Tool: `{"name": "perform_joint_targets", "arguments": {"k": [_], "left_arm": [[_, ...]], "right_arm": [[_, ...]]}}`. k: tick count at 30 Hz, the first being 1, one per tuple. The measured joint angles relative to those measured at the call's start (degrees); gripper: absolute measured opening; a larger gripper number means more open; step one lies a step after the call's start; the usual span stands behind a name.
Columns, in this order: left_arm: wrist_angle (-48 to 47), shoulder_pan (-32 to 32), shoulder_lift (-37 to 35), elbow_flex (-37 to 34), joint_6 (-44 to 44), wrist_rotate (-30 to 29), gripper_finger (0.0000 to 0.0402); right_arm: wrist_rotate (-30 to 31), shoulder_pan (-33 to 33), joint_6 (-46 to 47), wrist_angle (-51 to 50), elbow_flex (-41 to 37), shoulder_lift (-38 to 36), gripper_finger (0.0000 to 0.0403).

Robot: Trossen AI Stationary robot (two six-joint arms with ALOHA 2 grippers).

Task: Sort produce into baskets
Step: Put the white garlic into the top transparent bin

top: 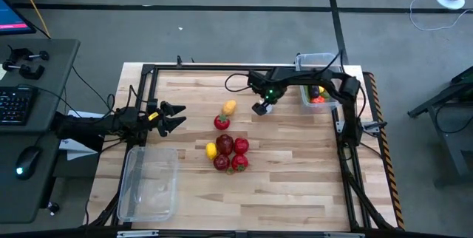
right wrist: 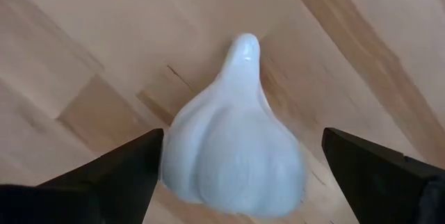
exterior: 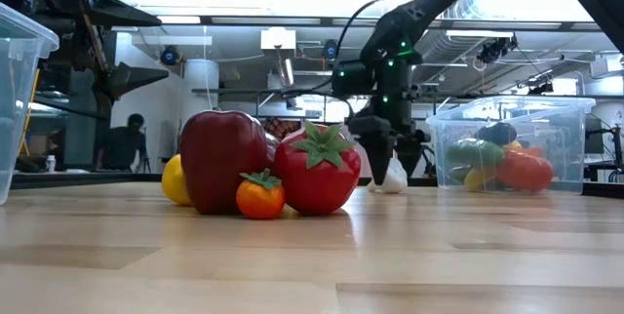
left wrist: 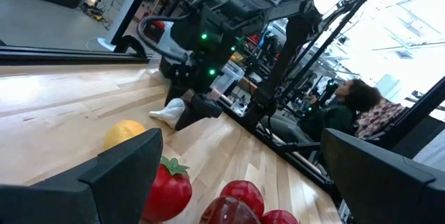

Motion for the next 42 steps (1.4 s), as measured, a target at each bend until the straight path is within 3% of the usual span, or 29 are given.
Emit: {"name": "perform_joint_targets", "arguments": {"k": [8, 16, 19, 24, 27, 32, 35, 42], "left_arm": [[0.0, 0.0, 0.0, 0.0, 0.0, 0.0, 0.0378], [0.0, 0.0, 0.0, 0.0, 0.0, 0.0, 0.0378], [0.0, 0.0, 0.0, 0.0, 0.0, 0.0, 0.0378], [0.0, 0.0, 0.0, 0.0, 0.0, 0.0, 0.0378], [0.0, 0.0, 0.0, 0.0, 0.0, 0.0, 0.0378], [0.0, 0.0, 0.0, 0.0, 0.0, 0.0, 0.0378], [0.0, 0.0, 0.0, 0.0, 0.0, 0.0, 0.0378], [0.0, 0.0, 0.0, 0.0, 0.0, 0.0, 0.0378]], "right_arm": [[0.2, 0.0, -2.1, 0.0, 0.0, 0.2, 0.0363], [0.5, 0.0, -5.4, -2.4, -0.1, -1.4, 0.025], [0.5, 0.0, -8.2, -3.0, -0.1, -5.8, 0.0221], [-0.4, -0.7, -12.5, 0.0, -0.1, -19.9, 0.0217], [-6.4, -2.7, -15.1, 2.8, -0.1, -28.3, 0.0226], [-30.0, -6.6, -19.1, 4.9, -0.1, -37.3, 0.0228], [-40.4, -6.8, -16.9, 9.0, -0.1, -39.2, 0.0228], [-43.3, -0.5, -13.5, 21.4, -0.1, -35.6, 0.0228]]}}
